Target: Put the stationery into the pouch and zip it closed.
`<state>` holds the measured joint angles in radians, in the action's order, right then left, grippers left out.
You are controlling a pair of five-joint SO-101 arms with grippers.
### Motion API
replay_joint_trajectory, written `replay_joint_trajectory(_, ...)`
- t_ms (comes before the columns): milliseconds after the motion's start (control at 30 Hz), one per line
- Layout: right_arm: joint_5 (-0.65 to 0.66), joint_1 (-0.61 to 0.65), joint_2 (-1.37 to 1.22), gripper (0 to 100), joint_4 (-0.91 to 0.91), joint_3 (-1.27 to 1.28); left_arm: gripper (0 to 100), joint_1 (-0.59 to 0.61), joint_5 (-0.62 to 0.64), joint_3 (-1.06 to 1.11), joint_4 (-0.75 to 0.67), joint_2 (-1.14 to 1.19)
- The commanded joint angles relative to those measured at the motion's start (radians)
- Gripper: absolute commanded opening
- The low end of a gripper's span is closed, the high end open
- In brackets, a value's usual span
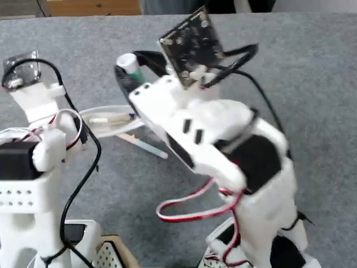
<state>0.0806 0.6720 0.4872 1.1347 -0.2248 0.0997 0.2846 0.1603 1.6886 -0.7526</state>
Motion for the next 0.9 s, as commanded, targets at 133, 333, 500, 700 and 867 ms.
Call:
replay_joint_trajectory(133, -0.021, 0.028, 0.018, 1.2, -0.192, 0.120, 3, 0.018, 0.006, 0.015, -0.055, 0.015)
replay_joint_trajectory(333, -0.180, 0.020, 0.018, 1.2, -0.259, 0.189, 3, 0.018, 0.006, 0.068, -0.110, 0.015)
replay_joint_trajectory(500, -0.336, 0.005, 0.018, 1.2, -0.278, 0.219, 3, 0.018, 0.006, 0.073, -0.110, 0.015)
replay_joint_trajectory(700, -0.422, -0.046, 0.050, 1.2, -0.285, 0.338, 3, 0.018, 0.008, 0.065, -0.109, 0.015)
replay_joint_trajectory(867, -0.411, -0.052, 0.114, 1.2, -0.370, 0.515, 3, 0.018, 0.008, 0.065, -0.109, 0.015)
